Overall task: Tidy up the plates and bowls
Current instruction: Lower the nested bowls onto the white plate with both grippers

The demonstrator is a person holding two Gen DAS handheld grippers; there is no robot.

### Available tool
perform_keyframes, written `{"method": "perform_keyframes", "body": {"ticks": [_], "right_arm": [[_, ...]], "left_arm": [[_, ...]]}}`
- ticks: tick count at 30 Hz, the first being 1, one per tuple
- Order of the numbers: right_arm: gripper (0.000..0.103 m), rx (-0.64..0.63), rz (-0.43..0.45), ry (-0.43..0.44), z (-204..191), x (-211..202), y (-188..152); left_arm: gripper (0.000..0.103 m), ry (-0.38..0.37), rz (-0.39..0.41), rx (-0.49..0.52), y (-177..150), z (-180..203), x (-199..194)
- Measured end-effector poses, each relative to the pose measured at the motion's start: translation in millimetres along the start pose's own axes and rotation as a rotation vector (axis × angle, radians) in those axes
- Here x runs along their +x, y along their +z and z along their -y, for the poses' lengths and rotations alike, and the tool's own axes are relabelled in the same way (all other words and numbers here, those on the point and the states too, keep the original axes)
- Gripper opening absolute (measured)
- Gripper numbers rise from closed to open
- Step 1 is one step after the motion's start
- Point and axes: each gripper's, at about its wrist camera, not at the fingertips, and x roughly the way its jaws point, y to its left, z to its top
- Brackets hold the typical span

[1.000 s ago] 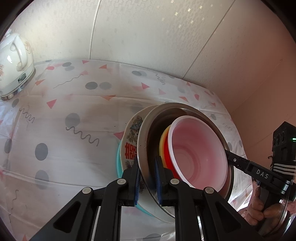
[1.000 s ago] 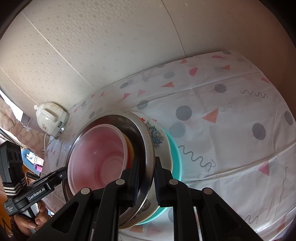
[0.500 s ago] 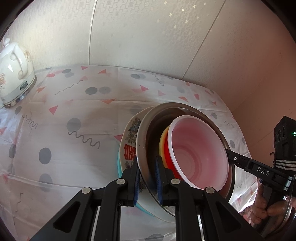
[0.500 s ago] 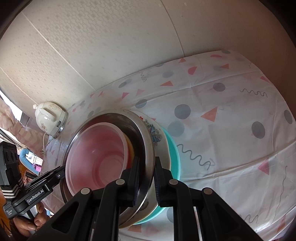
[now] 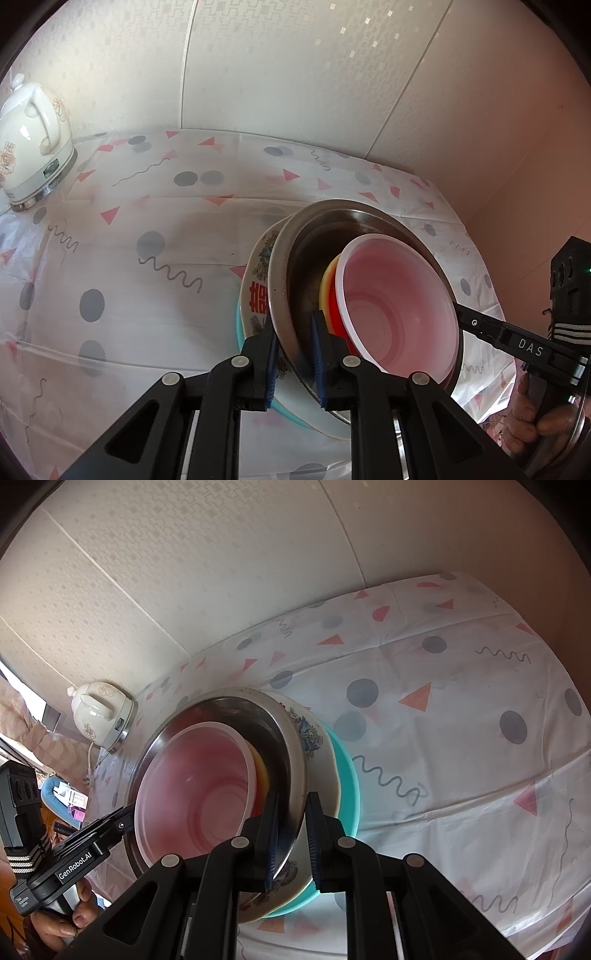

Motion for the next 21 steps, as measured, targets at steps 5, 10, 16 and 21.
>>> {"method": "perform_keyframes", "body": {"ticks": [5,10,16,21], "right_arm": [[0.015,-0.018,0.01,-0.007,-1.4,-1.5,-3.0],[0.014,-0.042,0.027,-0.034,-6.4,-0.8,-3.1],[0.013,-0.054,0.036,-0.051,-9.0,0.8,-0.5],[0.013,-0.062,0.045,-0.068,-10.8,2.2,1.1]], "left_arm": [[0.017,0.004,0.008,0.002,-1.2,0.9,-2.4],[0.017,0.01,0.014,0.001,-2.8,1.5,-4.5],[0.017,0.016,0.016,-0.003,-2.9,1.6,-4.2],[0.018,0.02,0.015,0.001,-2.5,2.7,-3.5]]}}
